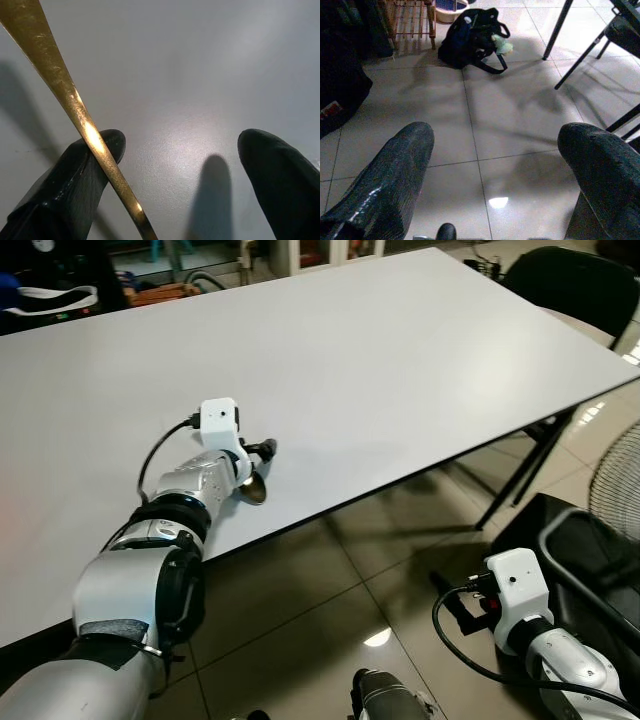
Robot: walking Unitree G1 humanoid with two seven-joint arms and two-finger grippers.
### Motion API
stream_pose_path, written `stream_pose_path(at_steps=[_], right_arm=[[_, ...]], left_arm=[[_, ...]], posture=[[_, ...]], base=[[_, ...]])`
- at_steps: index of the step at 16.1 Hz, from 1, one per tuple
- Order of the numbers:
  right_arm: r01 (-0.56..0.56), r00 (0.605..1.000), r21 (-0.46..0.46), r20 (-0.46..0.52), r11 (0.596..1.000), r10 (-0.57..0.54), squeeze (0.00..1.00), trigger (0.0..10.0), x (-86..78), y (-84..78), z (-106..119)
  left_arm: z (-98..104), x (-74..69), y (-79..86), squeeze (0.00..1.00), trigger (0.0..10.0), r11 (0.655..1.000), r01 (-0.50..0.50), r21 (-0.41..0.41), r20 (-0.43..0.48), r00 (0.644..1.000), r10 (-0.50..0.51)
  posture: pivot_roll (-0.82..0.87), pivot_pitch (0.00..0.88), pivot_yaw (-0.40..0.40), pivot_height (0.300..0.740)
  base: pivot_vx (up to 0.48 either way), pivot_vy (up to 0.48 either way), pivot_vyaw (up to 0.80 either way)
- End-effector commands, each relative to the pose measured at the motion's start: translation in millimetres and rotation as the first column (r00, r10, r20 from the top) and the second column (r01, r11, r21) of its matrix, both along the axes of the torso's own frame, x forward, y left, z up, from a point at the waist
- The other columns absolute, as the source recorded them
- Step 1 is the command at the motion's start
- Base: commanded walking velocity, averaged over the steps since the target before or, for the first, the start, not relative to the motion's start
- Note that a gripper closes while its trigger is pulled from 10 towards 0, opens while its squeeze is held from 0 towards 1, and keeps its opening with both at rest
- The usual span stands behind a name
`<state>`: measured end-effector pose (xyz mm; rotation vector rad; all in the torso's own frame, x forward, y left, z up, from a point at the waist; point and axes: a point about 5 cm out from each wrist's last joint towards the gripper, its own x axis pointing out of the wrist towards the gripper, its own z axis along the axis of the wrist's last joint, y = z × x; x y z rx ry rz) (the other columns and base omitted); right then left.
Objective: Setting the table
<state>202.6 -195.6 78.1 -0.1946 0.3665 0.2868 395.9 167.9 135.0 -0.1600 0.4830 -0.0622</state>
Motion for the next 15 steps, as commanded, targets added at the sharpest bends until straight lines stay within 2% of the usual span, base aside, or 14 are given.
stream_pose_path(at_steps=[1,8,11,15], right_arm=[[-0.010,1.000,-0.012,0.000,1.000,0.010,0.00,10.0,-0.4,-0.7,1],[-0.012,1.000,-0.016,-0.009,1.000,0.012,0.00,10.0,-1.5,-1.3,-2],[-0.015,1.000,-0.019,-0.012,1.000,0.015,0.00,10.0,-2.1,-2.5,-4],[-0.012,1.000,-0.020,-0.014,1.000,0.012,0.00,10.0,-3.2,-3.8,-5]], left_arm=[[-29,-15.2,9.1,0.00,10.0,0.999,-0.025,0.039,-0.150,0.988,0.031],[-16,-10.1,20.2,0.00,10.0,0.991,-0.003,0.132,-0.132,0.991,0.021],[-12,-9.0,25.3,0.00,10.0,0.972,0.030,0.232,-0.135,0.991,0.001],[-8,-7.9,30.3,0.00,10.0,0.960,0.027,0.278,-0.128,0.992,0.009]], posture=[[-0.40,0.114,0.020,0.740],[-0.40,0.112,0.019,0.740],[-0.40,0.114,0.016,0.740],[-0.40,0.115,0.017,0.740]], base=[[0.000,0.000,0.00],[0.000,0.000,0.00],[0.000,0.000,0.00],[0.000,0.000,0.00]])
